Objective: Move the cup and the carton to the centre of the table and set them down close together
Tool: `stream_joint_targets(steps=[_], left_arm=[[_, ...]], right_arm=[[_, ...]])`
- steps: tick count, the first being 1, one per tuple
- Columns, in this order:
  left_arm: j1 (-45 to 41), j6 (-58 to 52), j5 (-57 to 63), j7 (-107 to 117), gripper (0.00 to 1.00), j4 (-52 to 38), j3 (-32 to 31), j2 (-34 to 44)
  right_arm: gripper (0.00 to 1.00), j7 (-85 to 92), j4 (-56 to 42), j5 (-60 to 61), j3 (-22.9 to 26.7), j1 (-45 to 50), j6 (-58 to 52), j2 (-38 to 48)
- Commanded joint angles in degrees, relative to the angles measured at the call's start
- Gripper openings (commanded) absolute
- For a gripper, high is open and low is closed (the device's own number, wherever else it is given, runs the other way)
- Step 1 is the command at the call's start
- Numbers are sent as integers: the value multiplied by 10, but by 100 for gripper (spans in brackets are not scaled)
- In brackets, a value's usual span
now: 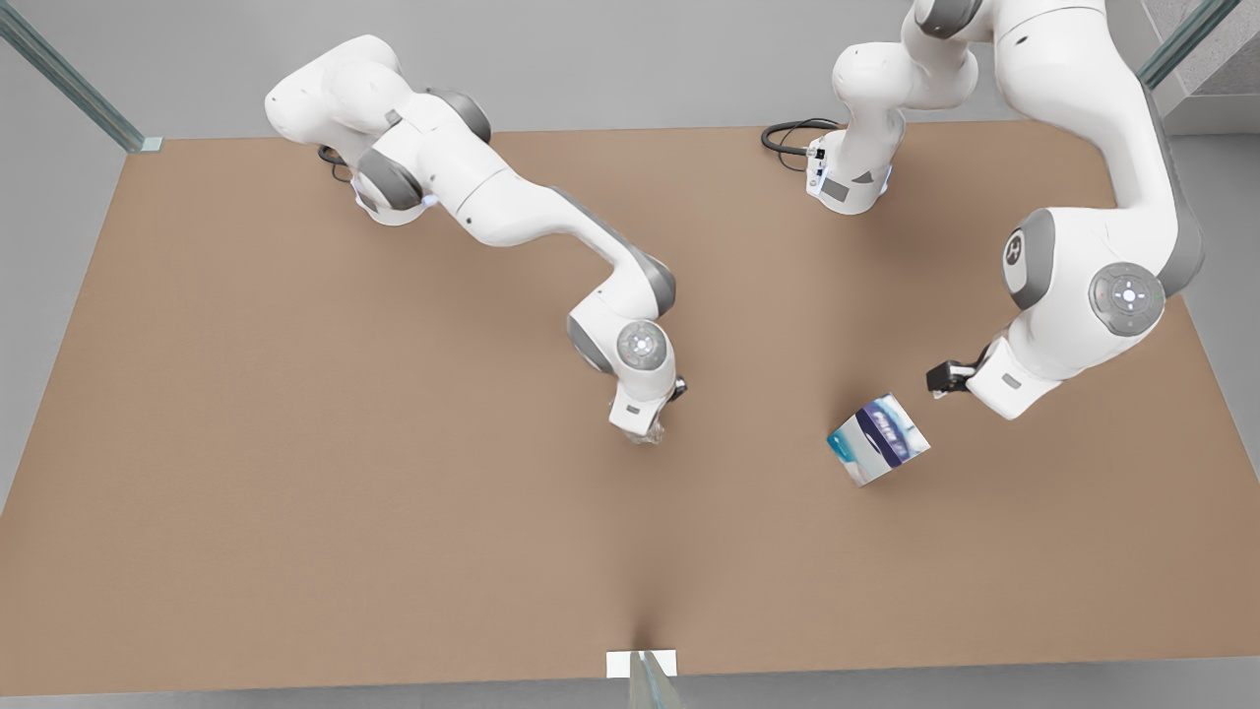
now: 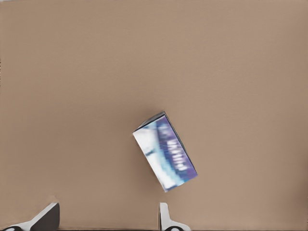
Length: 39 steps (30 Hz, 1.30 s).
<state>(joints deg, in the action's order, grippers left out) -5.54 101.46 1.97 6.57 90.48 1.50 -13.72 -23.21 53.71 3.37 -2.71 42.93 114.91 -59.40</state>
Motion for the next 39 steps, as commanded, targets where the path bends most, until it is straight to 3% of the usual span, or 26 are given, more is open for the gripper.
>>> stream_joint_targets(steps=[1,5,8,10,11,12,20,25,29,32,34,35,36,39], left_arm=[[0,3,-15,12,100,5,0,1],[0,48,-87,39,100,47,0,-1],[0,76,-115,60,100,72,0,-17],[-1,90,-127,64,100,72,-1,-40],[-4,95,-128,83,100,72,-2,-48],[-6,99,-128,92,100,71,-3,-51],[-11,110,-123,193,100,66,-2,-77],[-11,117,-96,252,100,65,0,-93],[-26,118,-93,257,100,64,-1,-110],[-31,118,-93,258,100,51,-1,-132],[-32,117,-92,258,68,51,-1,-134],[-32,117,-91,257,60,51,-1,-134],[-32,117,-89,257,55,51,-1,-134],[-32,117,-88,257,52,51,-1,-136]], right_arm=[[21,-2,0,-4,0,0,0,-1],[23,-2,-1,-4,0,0,8,-3],[49,-12,0,-4,0,6,20,-4],[76,-29,0,-4,7,13,23,-4],[97,-31,0,-4,10,13,25,-3],[100,-35,0,-4,10,13,31,-3],[100,-47,1,-4,9,13,33,5],[100,-46,15,-5,9,4,13,62],[100,-22,177,-4,37,-51,22,201],[100,28,239,-2,39,-158,15,276],[100,72,297,-10,40,-249,-54,360],[100,70,305,-11,41,-279,-64,381],[100,112,298,-12,41,-321,-92,392],[100,238,308,-35,39,-420,-136,435]])
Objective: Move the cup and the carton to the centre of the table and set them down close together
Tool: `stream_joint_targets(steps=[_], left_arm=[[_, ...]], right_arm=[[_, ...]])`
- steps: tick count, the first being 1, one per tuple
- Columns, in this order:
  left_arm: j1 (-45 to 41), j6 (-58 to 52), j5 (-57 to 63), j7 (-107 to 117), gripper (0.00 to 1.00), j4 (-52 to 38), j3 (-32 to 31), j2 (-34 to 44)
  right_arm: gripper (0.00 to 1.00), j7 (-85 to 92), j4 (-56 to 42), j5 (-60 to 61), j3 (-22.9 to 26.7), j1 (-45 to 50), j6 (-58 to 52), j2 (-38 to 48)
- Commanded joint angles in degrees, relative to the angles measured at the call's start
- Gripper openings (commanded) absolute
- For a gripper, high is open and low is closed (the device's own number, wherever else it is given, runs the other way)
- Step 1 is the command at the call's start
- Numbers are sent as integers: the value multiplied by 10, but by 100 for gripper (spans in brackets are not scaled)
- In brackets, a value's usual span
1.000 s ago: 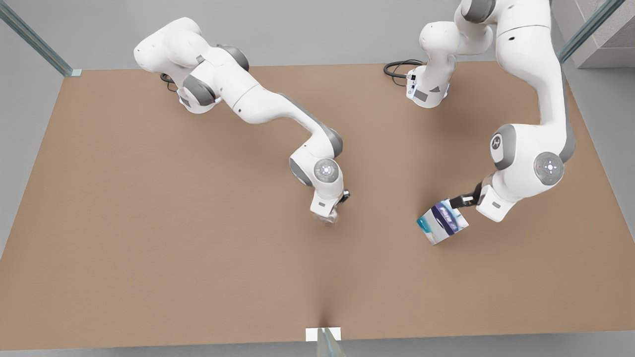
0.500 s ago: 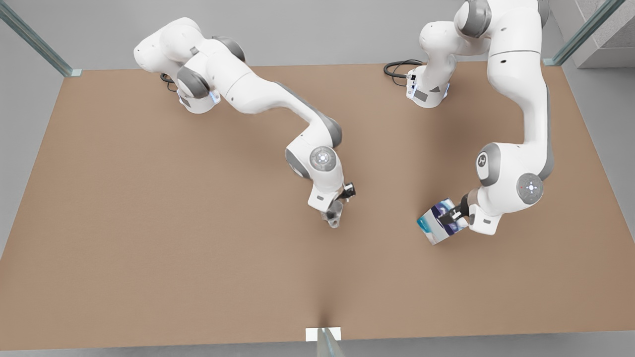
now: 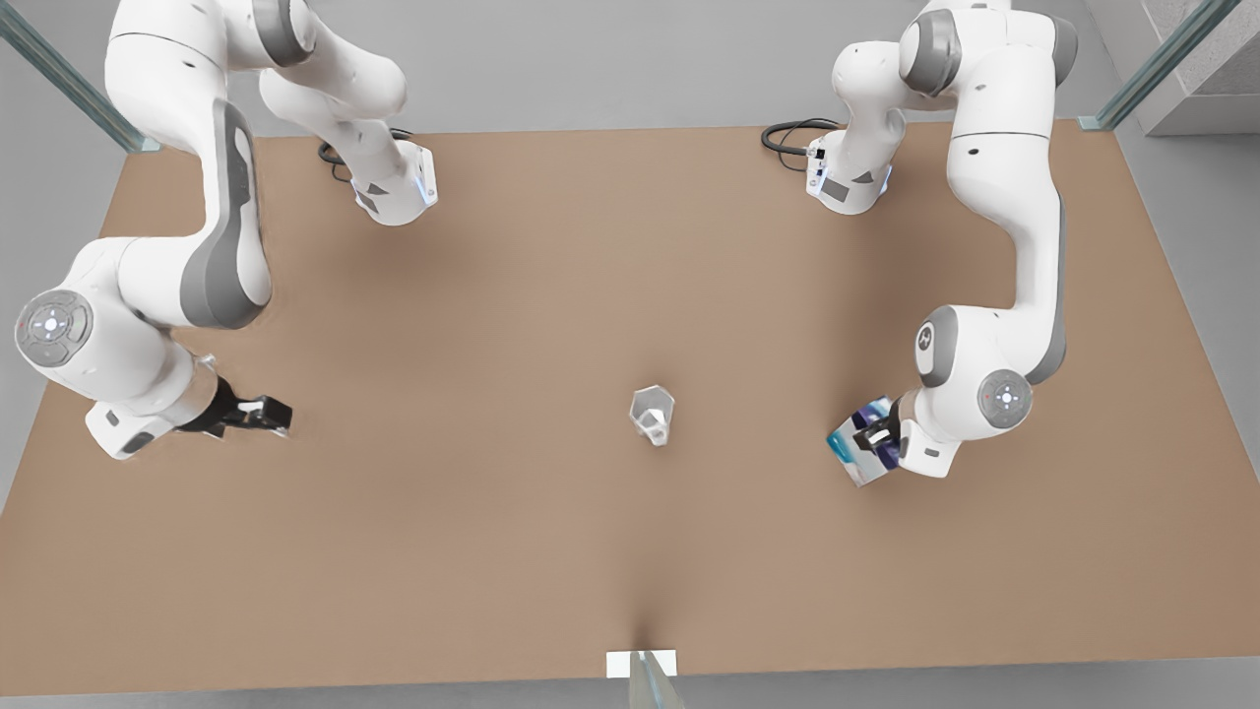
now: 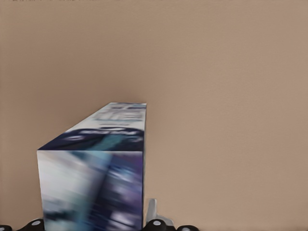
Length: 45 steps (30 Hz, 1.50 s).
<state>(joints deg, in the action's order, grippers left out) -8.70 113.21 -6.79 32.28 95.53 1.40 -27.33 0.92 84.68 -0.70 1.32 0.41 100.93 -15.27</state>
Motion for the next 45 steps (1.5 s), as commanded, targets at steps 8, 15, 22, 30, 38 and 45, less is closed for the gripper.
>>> stream_joint_targets(steps=[8,15,22,30,38,45], left_arm=[[-53,-84,12,17,55,-4,-5,73],[-256,-99,-2,239,55,-18,-33,90],[-282,-94,-2,466,56,-24,-88,77],[-309,-61,-2,534,57,-61,-88,21],[-309,-61,2,534,89,-61,-87,12],[-308,-109,2,538,97,-96,-84,18]], right_arm=[[100,22,-12,9,-2,-14,-6,9],[100,21,-74,3,-2,-21,-75,11],[100,22,-73,-4,-1,-21,-65,11],[100,20,-70,-1,-1,-20,-65,8],[100,-4,-73,2,-2,-15,-72,7],[100,-5,-74,2,-3,-14,-71,6]])
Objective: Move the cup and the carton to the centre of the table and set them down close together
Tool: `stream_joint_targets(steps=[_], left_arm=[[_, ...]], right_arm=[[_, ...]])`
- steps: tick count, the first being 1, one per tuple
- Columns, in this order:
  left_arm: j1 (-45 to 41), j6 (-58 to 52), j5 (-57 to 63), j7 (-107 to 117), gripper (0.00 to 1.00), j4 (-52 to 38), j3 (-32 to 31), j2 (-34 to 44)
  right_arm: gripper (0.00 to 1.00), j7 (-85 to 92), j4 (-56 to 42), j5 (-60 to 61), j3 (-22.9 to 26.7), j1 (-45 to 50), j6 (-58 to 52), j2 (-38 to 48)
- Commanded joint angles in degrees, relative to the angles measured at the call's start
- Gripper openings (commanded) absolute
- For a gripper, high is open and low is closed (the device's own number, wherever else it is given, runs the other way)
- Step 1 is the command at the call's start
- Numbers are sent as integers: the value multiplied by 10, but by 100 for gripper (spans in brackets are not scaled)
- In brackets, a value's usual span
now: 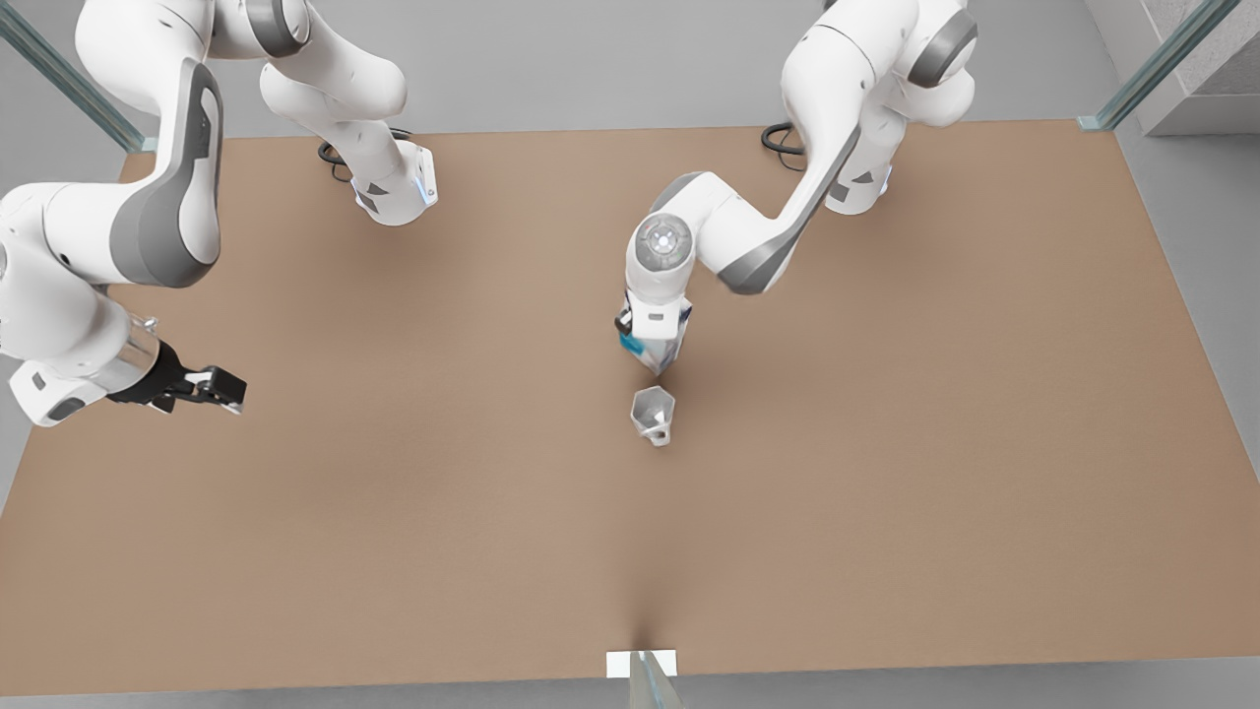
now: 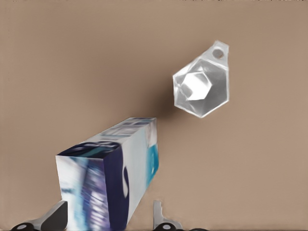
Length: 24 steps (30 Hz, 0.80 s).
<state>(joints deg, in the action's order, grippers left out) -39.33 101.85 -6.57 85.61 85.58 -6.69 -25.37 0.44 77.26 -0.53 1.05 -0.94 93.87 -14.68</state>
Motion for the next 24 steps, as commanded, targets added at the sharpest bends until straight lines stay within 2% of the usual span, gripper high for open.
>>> stream_joint_targets(steps=[1,3,7,10,12,13,17,18,20,21,24], left_arm=[[2,-9,6,-6,97,-10,4,1],[4,-70,4,-136,99,-64,84,0],[7,-116,-2,-474,100,-80,245,1],[11,-111,-3,-726,100,-80,326,-1],[21,-111,-2,-787,100,-80,354,1],[57,-111,2,-809,100,-80,349,15],[261,-111,103,-817,100,-74,122,77],[290,-109,106,-817,100,-71,92,87],[304,-102,125,-817,100,-62,67,101],[305,-71,125,-817,100,-23,66,125],[304,-71,125,-817,100,-19,66,126]], right_arm=[[100,0,0,0,0,0,0,0],[100,0,0,0,1,0,0,0],[100,0,0,0,0,0,2,0],[100,0,0,0,0,0,1,0],[100,0,-1,0,0,0,1,0],[100,0,-2,0,0,0,1,0],[100,2,-2,1,0,-1,1,0],[100,2,-2,0,0,-1,1,0],[100,1,-2,1,0,-1,2,0],[100,1,-2,1,0,-1,2,0],[100,1,-2,0,0,-1,2,0]])
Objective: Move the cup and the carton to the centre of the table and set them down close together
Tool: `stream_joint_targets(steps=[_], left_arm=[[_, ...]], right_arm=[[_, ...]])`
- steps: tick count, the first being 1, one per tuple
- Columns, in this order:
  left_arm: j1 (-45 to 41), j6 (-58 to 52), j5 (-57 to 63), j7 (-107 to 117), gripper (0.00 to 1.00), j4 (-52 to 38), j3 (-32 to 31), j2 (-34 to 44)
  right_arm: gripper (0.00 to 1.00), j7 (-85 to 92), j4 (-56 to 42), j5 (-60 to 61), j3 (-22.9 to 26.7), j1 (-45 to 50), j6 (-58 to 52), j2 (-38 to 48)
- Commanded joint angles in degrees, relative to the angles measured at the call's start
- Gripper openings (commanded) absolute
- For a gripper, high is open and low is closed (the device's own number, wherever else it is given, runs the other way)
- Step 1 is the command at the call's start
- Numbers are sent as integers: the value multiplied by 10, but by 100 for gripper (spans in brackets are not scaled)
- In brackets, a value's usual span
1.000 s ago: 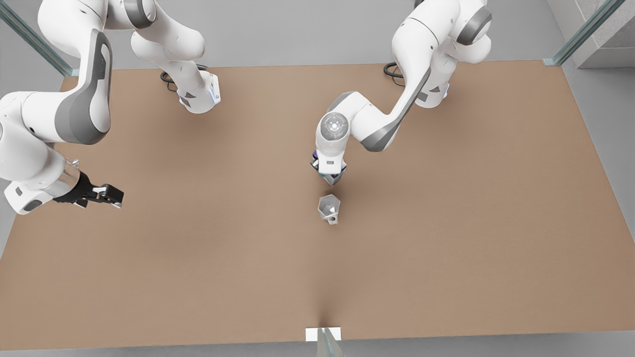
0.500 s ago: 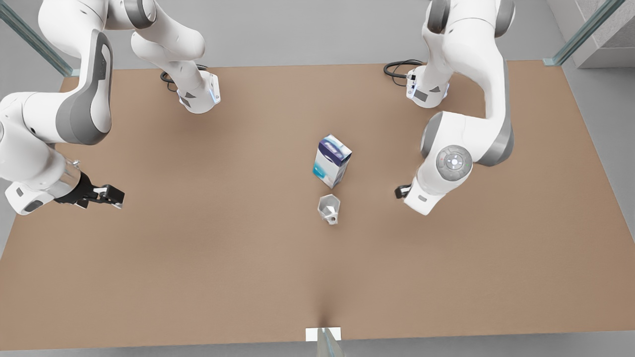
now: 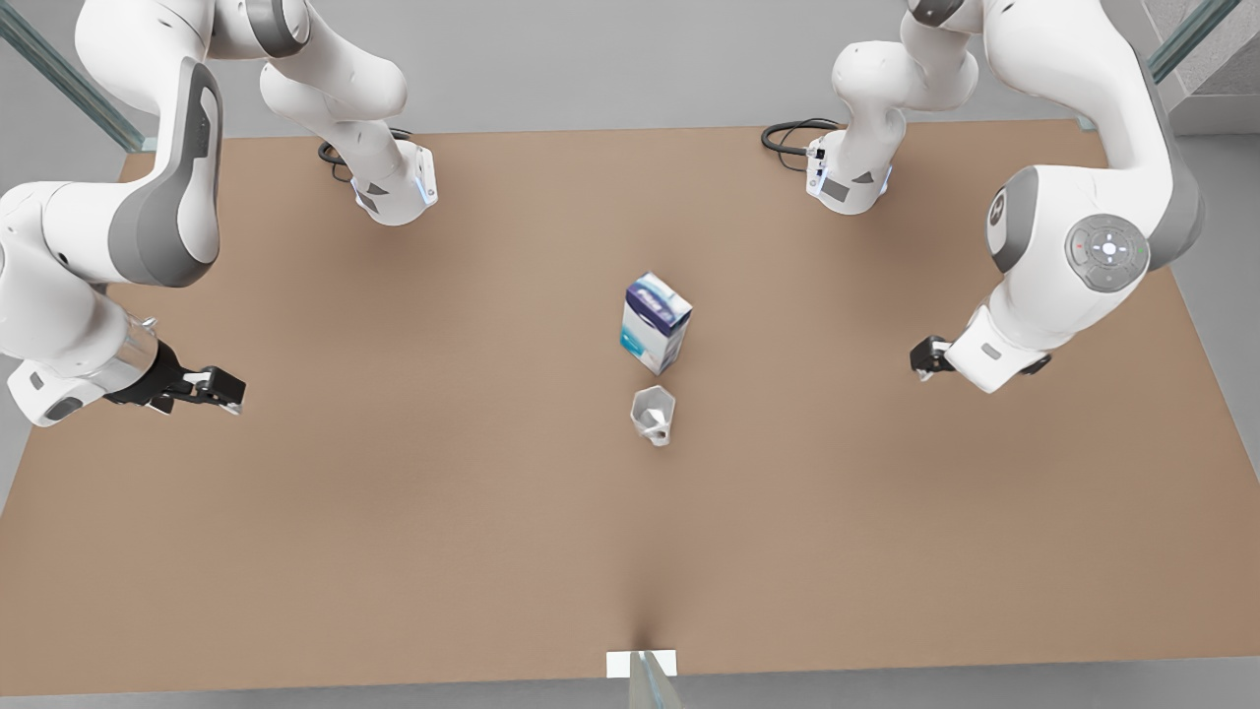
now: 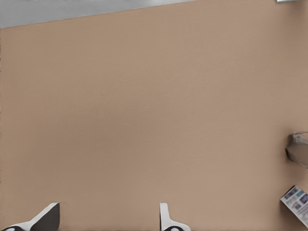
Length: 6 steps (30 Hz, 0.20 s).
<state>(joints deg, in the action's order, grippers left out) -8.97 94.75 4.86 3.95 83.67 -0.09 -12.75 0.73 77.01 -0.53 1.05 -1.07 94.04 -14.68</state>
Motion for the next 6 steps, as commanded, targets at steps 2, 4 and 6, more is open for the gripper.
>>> stream_joint_targets(steps=[2,4,6], left_arm=[[0,0,11,0,100,0,0,0],[0,0,12,1,100,0,0,0],[0,0,12,2,100,0,0,0]], right_arm=[[100,2,0,0,0,-1,0,0],[100,2,-4,1,0,-2,-1,0],[100,2,-4,0,0,-1,-1,0]])
